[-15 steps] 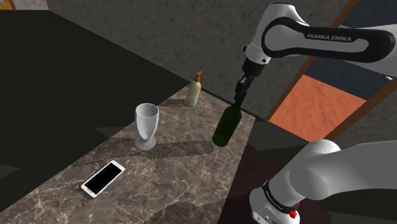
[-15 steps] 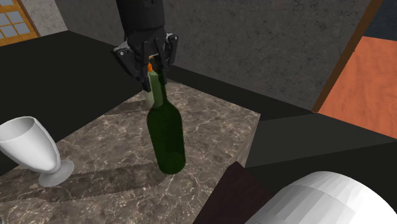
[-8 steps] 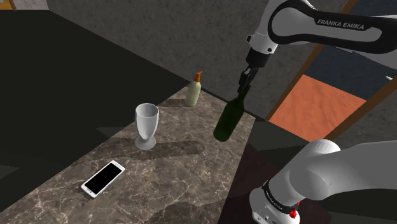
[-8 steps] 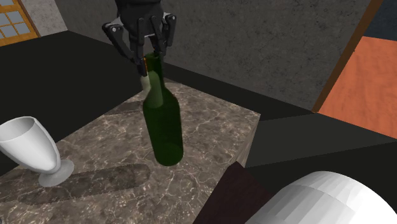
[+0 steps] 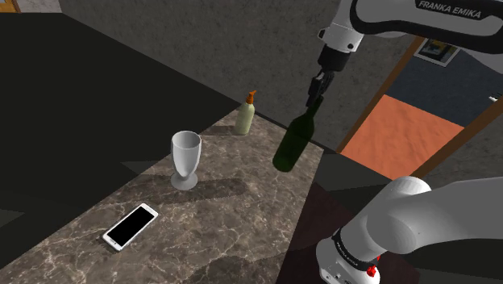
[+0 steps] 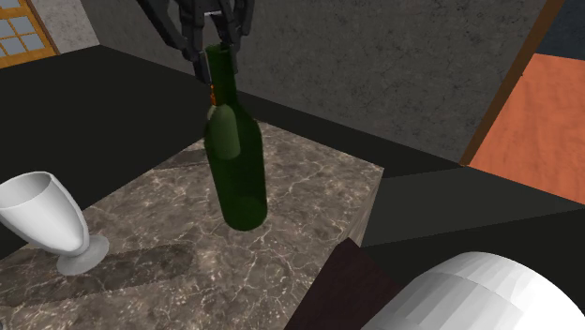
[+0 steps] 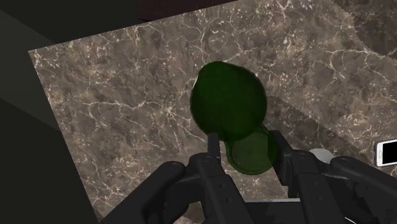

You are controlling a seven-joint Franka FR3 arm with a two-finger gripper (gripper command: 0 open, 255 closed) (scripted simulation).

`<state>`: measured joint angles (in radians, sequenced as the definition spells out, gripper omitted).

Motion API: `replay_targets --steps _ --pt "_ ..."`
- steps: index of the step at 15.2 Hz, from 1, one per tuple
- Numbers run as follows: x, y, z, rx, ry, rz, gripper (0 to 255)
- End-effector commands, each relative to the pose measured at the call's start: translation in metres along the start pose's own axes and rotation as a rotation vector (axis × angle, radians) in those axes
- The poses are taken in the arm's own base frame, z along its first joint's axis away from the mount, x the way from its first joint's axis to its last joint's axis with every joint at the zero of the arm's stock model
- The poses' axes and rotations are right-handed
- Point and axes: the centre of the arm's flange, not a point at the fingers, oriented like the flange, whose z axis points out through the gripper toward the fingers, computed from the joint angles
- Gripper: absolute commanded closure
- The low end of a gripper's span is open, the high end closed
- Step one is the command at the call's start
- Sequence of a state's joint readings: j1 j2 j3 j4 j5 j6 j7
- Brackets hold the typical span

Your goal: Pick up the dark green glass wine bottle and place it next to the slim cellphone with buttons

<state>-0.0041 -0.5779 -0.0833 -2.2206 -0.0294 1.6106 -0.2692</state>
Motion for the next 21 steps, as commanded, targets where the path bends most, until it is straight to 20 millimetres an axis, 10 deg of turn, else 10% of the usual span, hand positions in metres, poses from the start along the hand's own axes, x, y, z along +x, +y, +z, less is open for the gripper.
replay_targets --steps 1,21 --pt "-0.001 0.000 -0.011 0.000 0.000 0.000 255" --pt "-0.004 -0.002 -0.116 0.000 0.000 0.000 255"
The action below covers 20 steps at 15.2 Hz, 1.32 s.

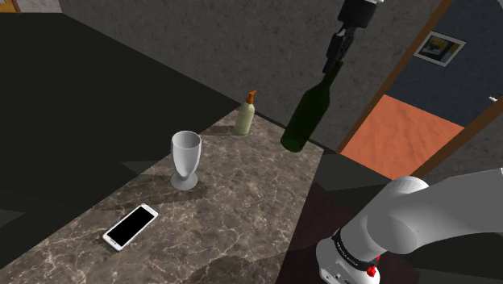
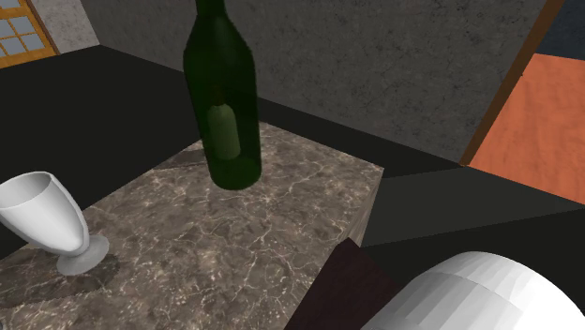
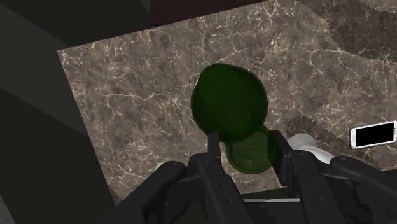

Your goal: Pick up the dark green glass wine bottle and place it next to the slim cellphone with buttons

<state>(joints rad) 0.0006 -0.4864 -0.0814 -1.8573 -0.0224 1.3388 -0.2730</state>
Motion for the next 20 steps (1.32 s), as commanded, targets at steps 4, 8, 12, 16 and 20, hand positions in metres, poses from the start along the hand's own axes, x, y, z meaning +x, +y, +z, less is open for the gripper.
replay_targets --steps 4,8,12,16,20 --pt "-0.001 -0.001 -0.027 0.000 0.000 0.000 255" --pt "-0.002 -0.002 -0.048 0.000 0.000 0.000 255" --pt "-0.002 -0.002 -0.069 0.000 0.000 0.000 255" --pt "-0.003 -0.003 -0.090 0.000 0.000 0.000 255" --pt "-0.003 -0.003 -0.111 0.000 0.000 0.000 255"
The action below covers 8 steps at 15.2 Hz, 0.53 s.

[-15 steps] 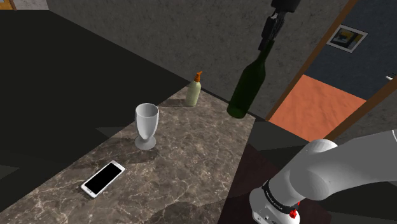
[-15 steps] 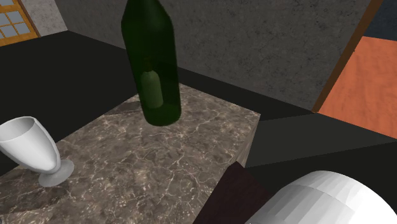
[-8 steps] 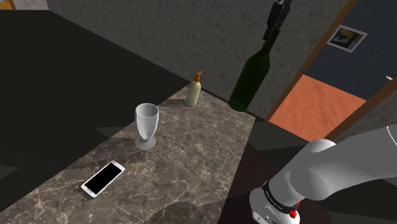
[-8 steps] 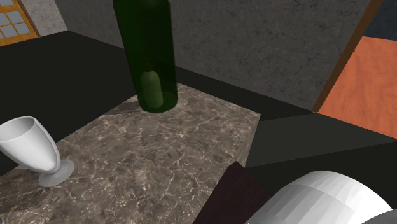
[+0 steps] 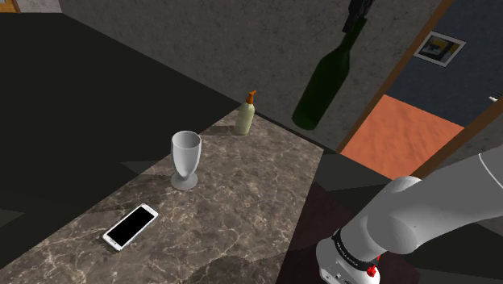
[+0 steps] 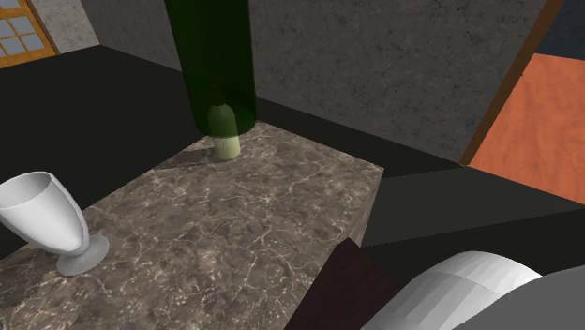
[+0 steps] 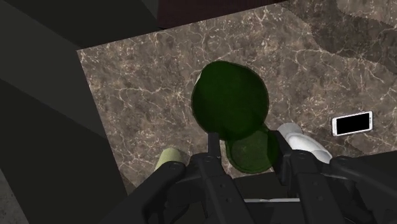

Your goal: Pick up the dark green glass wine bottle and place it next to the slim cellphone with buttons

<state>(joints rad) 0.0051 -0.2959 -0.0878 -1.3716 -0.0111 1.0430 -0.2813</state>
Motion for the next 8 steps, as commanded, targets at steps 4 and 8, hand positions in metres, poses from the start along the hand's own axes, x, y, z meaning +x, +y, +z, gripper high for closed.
replay_targets --steps 4,8 --pt "-0.001 -0.001 -0.026 0.000 0.000 0.000 255" --pt "-0.002 -0.001 -0.047 0.000 0.000 0.000 255"
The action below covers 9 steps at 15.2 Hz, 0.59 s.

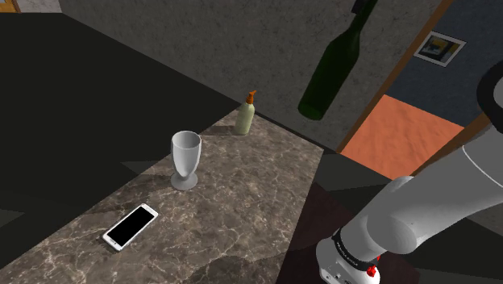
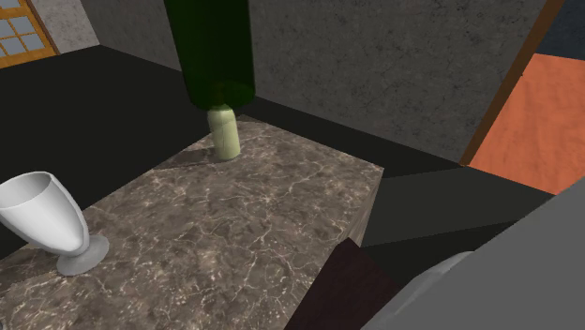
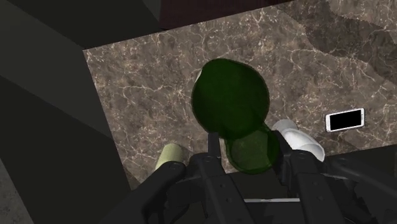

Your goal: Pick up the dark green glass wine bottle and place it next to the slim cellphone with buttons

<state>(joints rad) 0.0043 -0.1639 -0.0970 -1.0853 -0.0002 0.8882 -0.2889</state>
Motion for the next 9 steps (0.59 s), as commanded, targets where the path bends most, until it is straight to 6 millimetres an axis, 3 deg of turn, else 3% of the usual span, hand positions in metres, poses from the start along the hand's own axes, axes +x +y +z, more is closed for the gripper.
replay_targets --steps 1,2,9 --pt "-0.001 0.000 -0.010 0.000 0.000 0.000 255" --pt "-0.001 0.000 -0.015 0.000 0.000 0.000 255" --pt "0.024 -0.062 0.049 0.000 0.000 0.000 255"
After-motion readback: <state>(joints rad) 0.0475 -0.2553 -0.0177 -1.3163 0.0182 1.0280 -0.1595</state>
